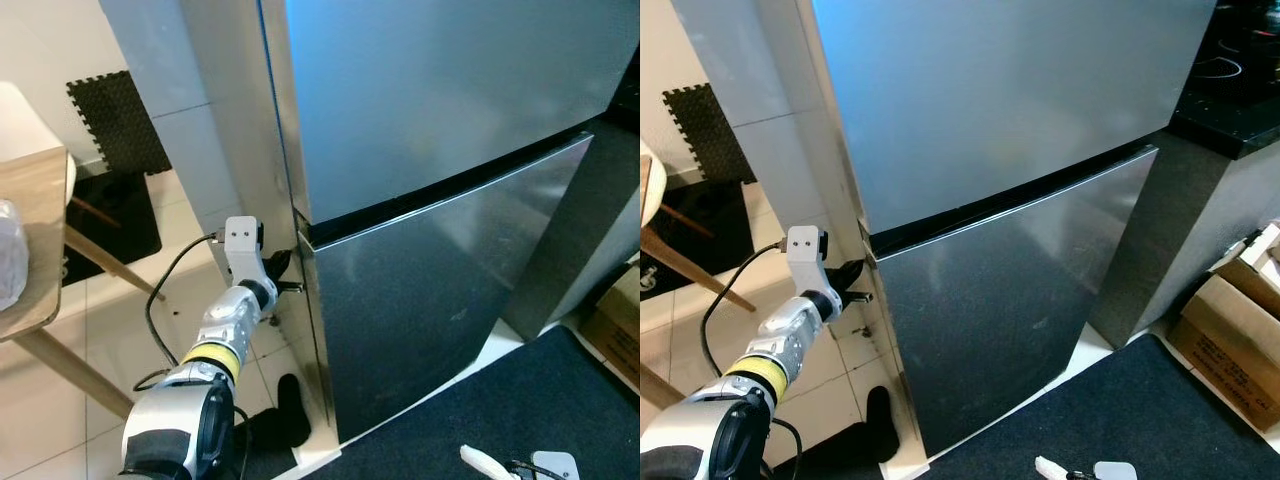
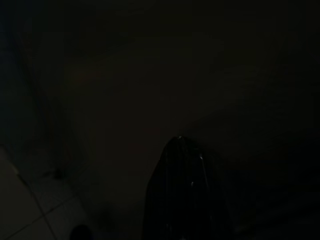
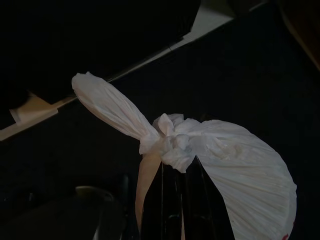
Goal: Restocking fridge
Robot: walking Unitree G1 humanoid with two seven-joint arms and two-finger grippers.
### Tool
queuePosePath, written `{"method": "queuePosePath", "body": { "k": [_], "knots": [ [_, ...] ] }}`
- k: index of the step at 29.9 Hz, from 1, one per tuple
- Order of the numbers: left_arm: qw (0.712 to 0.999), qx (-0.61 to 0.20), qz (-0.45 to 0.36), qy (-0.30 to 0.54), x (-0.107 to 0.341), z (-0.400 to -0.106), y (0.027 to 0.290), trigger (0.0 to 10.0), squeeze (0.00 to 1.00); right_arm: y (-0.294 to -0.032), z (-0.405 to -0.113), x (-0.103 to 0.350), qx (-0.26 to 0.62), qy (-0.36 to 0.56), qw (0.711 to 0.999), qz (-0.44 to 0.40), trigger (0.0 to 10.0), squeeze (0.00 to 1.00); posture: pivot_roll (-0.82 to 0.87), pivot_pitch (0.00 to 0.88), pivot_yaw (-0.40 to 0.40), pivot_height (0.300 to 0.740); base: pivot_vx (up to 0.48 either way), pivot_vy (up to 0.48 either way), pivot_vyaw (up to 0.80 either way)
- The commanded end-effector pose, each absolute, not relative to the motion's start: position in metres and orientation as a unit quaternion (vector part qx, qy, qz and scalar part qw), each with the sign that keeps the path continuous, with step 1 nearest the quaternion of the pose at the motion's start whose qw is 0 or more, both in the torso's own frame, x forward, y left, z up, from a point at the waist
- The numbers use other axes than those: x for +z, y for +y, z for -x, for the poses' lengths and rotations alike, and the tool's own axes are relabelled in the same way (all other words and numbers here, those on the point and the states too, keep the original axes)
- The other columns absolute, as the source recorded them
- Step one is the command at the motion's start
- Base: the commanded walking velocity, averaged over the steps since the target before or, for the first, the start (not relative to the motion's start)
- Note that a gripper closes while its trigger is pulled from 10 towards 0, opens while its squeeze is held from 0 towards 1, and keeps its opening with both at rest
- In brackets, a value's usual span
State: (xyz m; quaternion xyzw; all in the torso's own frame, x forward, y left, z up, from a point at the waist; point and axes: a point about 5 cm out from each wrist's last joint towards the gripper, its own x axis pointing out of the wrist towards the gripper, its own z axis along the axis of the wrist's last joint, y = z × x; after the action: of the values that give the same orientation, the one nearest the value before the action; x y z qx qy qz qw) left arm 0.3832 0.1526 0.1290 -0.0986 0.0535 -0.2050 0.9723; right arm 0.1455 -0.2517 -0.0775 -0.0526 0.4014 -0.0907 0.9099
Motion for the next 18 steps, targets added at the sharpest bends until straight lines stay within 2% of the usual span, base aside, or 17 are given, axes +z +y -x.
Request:
{"method": "queuePosePath", "body": {
  "k": [1,5,15,18],
  "knots": [
    [0.955,-0.278,0.089,0.051,0.138,-0.385,0.137,10.0,0.00,-0.248,-0.142,-0.079,-0.095,0.399,0.911,0.046,10.0,0.00,-0.16,0.091,0.082,0.726,0.000,0.000,0.00],
    [0.934,-0.344,0.081,0.054,0.136,-0.379,0.134,10.0,0.00,-0.244,-0.143,-0.079,-0.092,0.394,0.913,0.046,10.0,0.00,-0.16,0.084,0.080,0.726,0.000,0.000,0.00],
    [0.901,-0.417,0.099,0.064,0.133,-0.371,0.138,10.0,0.00,-0.243,-0.147,-0.076,-0.089,0.388,0.916,0.049,10.0,0.00,-0.16,0.076,0.078,0.726,0.000,0.000,0.00],
    [0.899,-0.422,0.096,0.062,0.133,-0.371,0.138,10.0,0.00,-0.243,-0.147,-0.076,-0.088,0.389,0.916,0.049,10.0,0.00,-0.16,0.076,0.078,0.726,0.000,0.000,0.00]
  ]
}}
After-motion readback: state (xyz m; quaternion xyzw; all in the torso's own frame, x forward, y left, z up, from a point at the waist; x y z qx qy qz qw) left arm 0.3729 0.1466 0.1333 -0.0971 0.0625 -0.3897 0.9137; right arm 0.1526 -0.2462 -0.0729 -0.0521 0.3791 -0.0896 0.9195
